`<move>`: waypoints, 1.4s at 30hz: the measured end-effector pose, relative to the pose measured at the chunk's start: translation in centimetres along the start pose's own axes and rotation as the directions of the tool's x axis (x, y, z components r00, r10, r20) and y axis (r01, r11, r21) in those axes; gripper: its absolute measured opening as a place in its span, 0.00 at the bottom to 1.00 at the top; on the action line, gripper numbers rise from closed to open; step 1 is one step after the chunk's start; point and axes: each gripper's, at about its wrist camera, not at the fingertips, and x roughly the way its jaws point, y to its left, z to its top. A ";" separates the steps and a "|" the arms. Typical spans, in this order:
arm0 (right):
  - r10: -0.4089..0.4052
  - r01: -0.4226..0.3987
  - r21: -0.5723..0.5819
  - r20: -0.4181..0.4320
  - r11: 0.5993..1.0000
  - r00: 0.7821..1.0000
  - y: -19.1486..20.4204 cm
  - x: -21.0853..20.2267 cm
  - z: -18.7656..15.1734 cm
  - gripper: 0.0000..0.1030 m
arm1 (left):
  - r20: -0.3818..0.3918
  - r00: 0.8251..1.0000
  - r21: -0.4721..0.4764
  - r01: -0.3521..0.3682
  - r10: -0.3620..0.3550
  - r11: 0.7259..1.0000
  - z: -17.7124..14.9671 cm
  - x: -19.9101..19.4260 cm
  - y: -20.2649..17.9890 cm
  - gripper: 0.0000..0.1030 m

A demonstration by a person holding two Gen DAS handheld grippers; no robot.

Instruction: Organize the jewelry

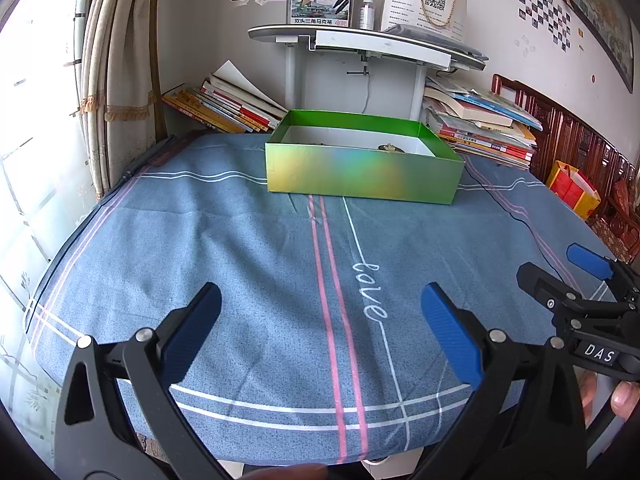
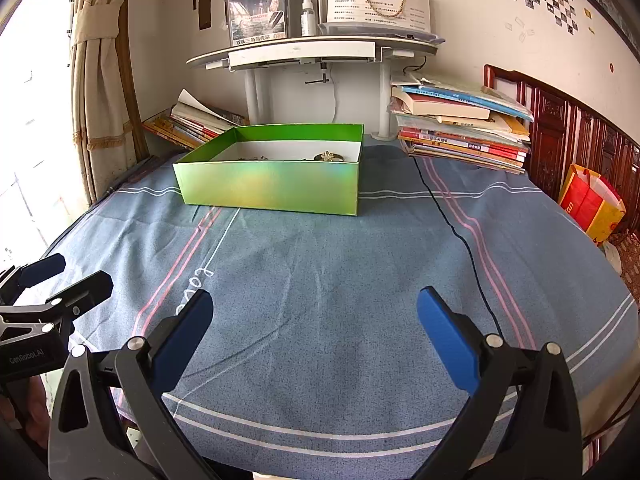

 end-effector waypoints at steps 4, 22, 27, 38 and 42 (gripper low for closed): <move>0.002 -0.002 0.000 -0.003 1.000 1.000 -0.1 0.1 0.0 0.97 | -0.003 1.000 0.002 0.000 0.000 1.000 0.0 0.0 -0.1 0.96; -0.002 0.002 0.003 -0.001 1.000 1.000 -0.1 0.1 -0.1 0.97 | -0.004 1.000 0.004 0.000 0.000 1.000 0.0 0.0 -0.2 0.96; -0.003 0.003 -0.002 -0.003 1.000 1.000 0.0 0.2 -0.3 0.97 | -0.007 1.000 -0.001 0.005 -0.005 1.000 -0.1 0.2 -0.3 0.96; -0.005 0.005 0.003 -0.011 1.000 1.000 -0.2 0.5 -0.3 0.97 | -0.009 1.000 -0.001 0.000 0.000 1.000 -0.2 0.5 -0.4 0.96; -0.005 0.005 0.004 -0.013 1.000 1.000 -0.3 0.6 -0.3 0.97 | -0.014 1.000 -0.007 0.005 -0.005 1.000 -0.2 0.7 -0.2 0.96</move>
